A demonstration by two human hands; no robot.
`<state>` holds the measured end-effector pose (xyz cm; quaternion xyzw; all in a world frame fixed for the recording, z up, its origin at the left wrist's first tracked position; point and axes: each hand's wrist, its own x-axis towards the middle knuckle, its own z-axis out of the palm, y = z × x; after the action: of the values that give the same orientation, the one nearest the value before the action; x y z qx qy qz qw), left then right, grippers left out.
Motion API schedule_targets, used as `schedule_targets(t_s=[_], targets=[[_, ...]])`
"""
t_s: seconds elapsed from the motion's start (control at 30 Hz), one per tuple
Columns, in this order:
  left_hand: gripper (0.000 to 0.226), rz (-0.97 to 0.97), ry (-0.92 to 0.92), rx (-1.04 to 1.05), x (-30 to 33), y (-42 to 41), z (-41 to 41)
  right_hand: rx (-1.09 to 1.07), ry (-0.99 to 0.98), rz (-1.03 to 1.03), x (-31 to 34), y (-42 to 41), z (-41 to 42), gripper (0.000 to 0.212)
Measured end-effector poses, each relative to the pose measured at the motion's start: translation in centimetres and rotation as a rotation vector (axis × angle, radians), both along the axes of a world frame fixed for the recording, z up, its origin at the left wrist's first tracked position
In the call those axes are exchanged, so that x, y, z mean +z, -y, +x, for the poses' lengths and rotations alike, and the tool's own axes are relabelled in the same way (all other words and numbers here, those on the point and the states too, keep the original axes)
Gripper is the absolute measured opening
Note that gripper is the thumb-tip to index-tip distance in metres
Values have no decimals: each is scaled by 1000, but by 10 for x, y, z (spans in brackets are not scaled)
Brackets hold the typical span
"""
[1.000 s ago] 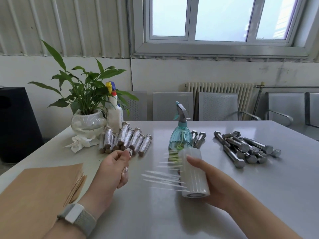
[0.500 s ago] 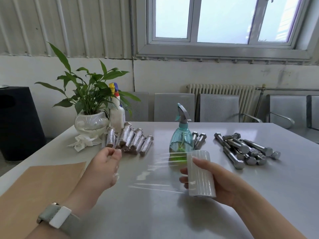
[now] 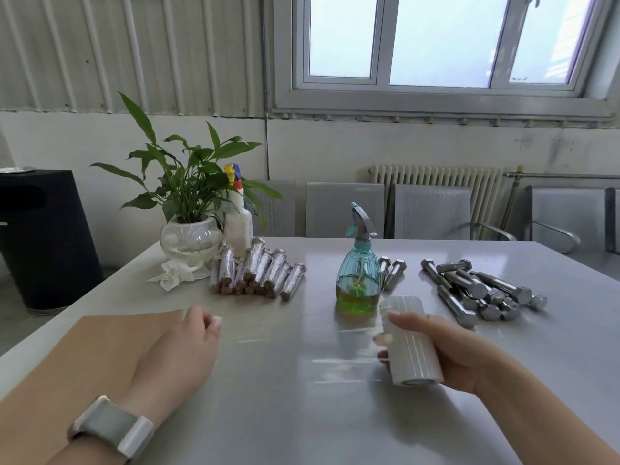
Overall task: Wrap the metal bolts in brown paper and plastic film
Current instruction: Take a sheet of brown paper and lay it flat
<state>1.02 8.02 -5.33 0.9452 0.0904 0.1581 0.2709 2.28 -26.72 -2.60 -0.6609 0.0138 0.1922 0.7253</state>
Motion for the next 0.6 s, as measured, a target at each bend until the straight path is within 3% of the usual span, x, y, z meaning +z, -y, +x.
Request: schedule_targets(t_s=[0.1,0.17,0.27,0.37,0.5,0.6], targets=[[23,323,27,43,-6,3,-7,-115,100,-311,0,2,-2,72],[14,503,98,7,-11,9,-16,-119,89,-455,0,8,-2,52],[36,623,197,-95,-19,9,-19,-103,57,-546,2,17,-2,34],[46,655,196,-92,-19,9,-18,-111,96,-693,5,24,-5,42],[43,689,236,-76,-25,11,-18,-172,159,-874,7,32,-9,46],[39,686,301,-77,-29,12,-18,-167,185,-1070,5,37,-7,61]])
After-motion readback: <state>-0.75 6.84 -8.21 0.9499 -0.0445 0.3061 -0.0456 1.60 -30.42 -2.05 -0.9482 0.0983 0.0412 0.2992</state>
